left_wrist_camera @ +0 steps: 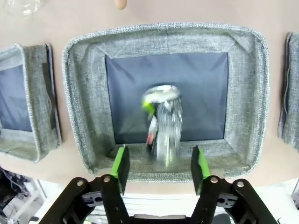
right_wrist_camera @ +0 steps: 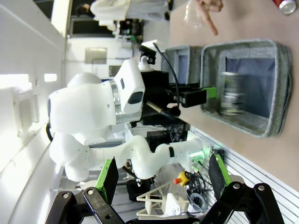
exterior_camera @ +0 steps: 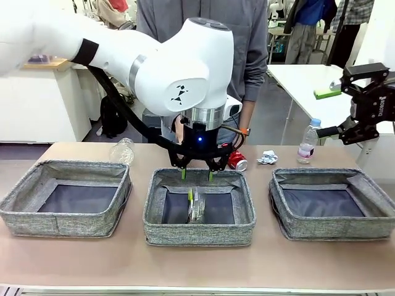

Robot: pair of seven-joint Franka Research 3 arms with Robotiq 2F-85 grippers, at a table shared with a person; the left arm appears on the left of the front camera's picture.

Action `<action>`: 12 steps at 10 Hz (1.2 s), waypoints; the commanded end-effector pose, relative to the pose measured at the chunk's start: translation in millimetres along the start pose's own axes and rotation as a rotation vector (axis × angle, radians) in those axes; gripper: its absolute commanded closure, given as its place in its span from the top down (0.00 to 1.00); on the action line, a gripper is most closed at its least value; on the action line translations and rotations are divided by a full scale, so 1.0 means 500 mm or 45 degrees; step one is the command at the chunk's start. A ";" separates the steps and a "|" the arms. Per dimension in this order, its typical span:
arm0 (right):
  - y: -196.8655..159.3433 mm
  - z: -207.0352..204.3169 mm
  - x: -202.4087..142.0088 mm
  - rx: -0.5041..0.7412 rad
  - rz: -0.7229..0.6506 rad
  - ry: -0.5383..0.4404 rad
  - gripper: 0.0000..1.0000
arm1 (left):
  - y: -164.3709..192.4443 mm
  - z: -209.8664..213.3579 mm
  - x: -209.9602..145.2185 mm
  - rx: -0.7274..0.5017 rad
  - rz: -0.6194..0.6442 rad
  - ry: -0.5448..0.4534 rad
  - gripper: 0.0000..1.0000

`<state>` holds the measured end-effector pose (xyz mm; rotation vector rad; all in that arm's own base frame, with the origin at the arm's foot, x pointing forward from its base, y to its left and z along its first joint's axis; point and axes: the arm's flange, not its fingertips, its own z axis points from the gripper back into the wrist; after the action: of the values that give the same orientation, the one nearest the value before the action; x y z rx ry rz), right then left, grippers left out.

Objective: Sort the waste into the appropriate baskets.
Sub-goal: Place the picked waste into the Fabric basket indicated by the person.

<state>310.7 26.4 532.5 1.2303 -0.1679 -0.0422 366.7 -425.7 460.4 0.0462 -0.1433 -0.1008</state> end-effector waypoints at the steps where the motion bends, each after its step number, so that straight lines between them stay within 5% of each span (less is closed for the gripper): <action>1: 0.007 -0.002 0.003 0.027 -0.002 -0.008 1.00 | 0.009 0.003 -0.003 0.010 0.033 -0.056 1.00; 5: 0.007 -0.002 0.003 0.027 -0.002 -0.008 1.00 | 0.018 0.019 0.002 -0.004 0.017 -0.043 1.00; 7: 0.007 -0.002 0.003 0.027 -0.002 -0.008 1.00 | 0.069 0.076 0.012 -0.126 -0.089 0.071 1.00; 12: 0.007 -0.002 0.003 0.027 -0.002 -0.008 1.00 | 0.351 0.199 -0.004 -0.955 -0.041 0.218 1.00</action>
<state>310.8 26.2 532.4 1.2303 -0.1677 -0.0428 383.5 -294.5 582.7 -0.5897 0.0208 -0.2196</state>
